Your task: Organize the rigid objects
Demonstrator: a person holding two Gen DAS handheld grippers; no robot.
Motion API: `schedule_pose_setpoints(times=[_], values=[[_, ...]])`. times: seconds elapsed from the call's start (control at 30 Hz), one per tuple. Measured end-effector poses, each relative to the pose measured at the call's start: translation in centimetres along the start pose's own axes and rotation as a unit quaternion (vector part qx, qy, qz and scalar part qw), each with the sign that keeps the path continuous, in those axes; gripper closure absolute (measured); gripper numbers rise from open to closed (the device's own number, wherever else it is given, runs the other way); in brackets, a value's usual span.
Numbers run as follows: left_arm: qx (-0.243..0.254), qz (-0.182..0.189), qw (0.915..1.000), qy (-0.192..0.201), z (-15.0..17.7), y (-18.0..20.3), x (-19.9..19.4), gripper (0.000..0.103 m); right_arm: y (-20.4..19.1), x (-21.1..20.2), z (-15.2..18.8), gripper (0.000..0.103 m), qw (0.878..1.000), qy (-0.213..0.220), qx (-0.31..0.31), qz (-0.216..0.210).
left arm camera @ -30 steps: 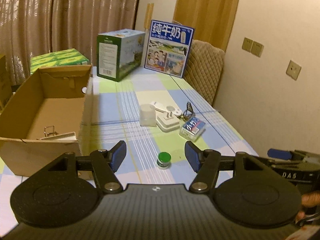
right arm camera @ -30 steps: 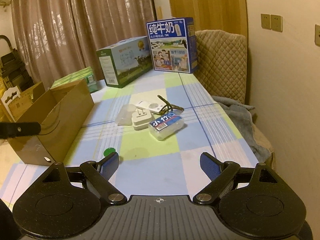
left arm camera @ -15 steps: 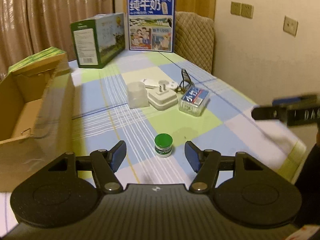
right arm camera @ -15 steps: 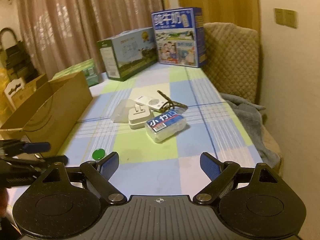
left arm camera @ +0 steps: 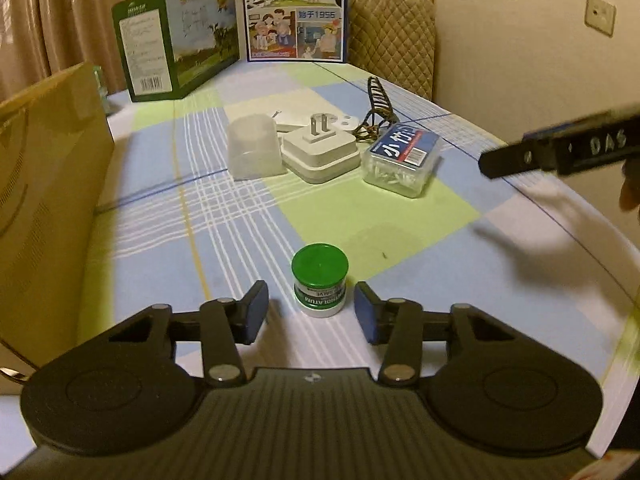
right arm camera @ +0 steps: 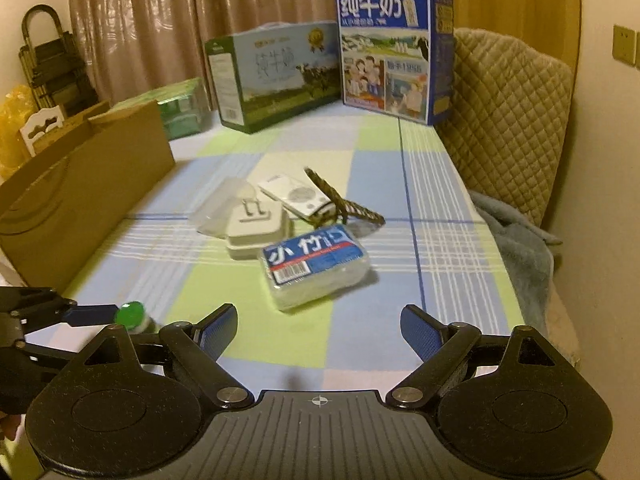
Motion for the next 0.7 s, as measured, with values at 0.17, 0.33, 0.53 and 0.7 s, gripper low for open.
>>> schedule_pose_setpoints(times=[0.17,0.33,0.53,0.7], values=[[-0.008,0.013,0.9998,0.008,-0.5,0.2,0.7,0.071,0.0,1.5,0.2,0.017,1.0,-0.021,-0.02,-0.007],[-0.026,0.014,0.9996,0.0,-0.7,0.0,0.9,0.078,0.2,3.0,-0.2,0.017,0.999,-0.025,-0.028,-0.007],[-0.048,0.017,0.9987,-0.005,-1.9,-1.2,0.2,0.078,0.4,4.4,-1.3,0.017,0.999,-0.018,-0.038,-0.021],[-0.048,0.021,0.9986,0.007,-3.3,-1.6,0.0,0.078,0.3,6.0,-1.8,0.01,0.997,-0.018,-0.068,-0.025]])
Point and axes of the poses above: each gripper's, at about its wrist camera, not at the fingertips, and x roughly the way its jaws point, y to its right, z to its underside, the point moved 9 cm from there along x, roughly the way its jaws point, and after that the axes turned 8 degrees about -x, right-handed, at the moved point
